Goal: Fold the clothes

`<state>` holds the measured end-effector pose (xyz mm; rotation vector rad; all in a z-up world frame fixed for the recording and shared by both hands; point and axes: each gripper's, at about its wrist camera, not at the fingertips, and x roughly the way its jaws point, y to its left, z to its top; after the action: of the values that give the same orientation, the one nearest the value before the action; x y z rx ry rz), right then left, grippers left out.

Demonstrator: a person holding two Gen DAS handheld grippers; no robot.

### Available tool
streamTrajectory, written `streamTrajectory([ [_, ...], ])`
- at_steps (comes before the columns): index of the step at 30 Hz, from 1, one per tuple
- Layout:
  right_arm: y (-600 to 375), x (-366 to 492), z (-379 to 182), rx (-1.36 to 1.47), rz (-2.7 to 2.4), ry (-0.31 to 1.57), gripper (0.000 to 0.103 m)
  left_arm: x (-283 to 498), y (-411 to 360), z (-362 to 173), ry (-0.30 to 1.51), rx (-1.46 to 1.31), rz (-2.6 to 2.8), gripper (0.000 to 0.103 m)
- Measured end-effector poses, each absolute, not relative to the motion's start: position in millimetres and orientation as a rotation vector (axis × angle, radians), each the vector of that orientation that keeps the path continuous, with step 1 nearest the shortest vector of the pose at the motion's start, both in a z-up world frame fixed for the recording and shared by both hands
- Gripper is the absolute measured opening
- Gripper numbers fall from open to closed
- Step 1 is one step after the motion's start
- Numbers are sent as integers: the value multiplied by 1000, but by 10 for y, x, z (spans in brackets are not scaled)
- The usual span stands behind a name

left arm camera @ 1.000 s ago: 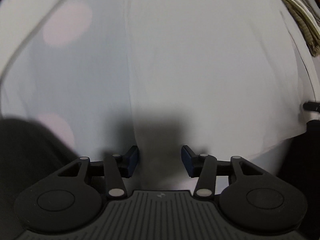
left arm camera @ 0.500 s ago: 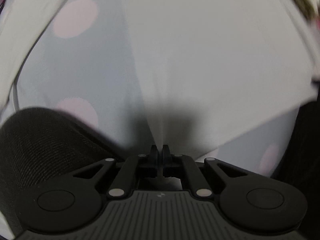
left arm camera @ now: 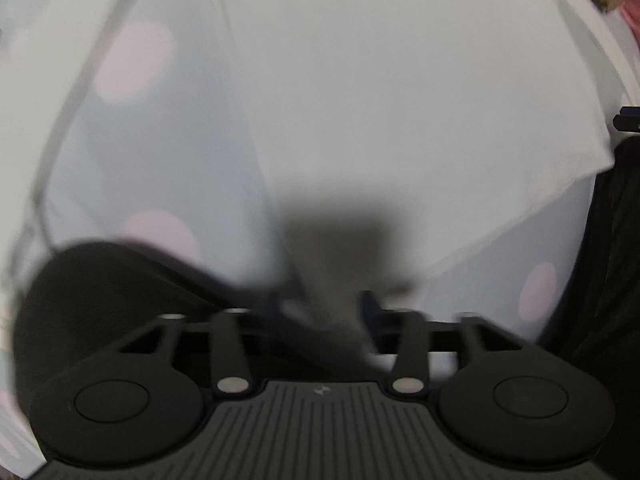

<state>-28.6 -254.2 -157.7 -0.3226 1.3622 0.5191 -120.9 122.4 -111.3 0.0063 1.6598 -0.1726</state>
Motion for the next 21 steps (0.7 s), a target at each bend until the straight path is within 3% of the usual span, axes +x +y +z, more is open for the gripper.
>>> streamTrajectory([
  [5,-2475,-239,-1290,-307,486,1152,41,-994,1397,-762,1420,-55,-128,54],
  [11,-1535,-235,-1061,-343,646,984,41,-1113,2178,-569,1234,-317,39,54],
  [21,98,-805,-839,-475,928,820,41,-2067,3409,-895,1113,-508,421,51],
])
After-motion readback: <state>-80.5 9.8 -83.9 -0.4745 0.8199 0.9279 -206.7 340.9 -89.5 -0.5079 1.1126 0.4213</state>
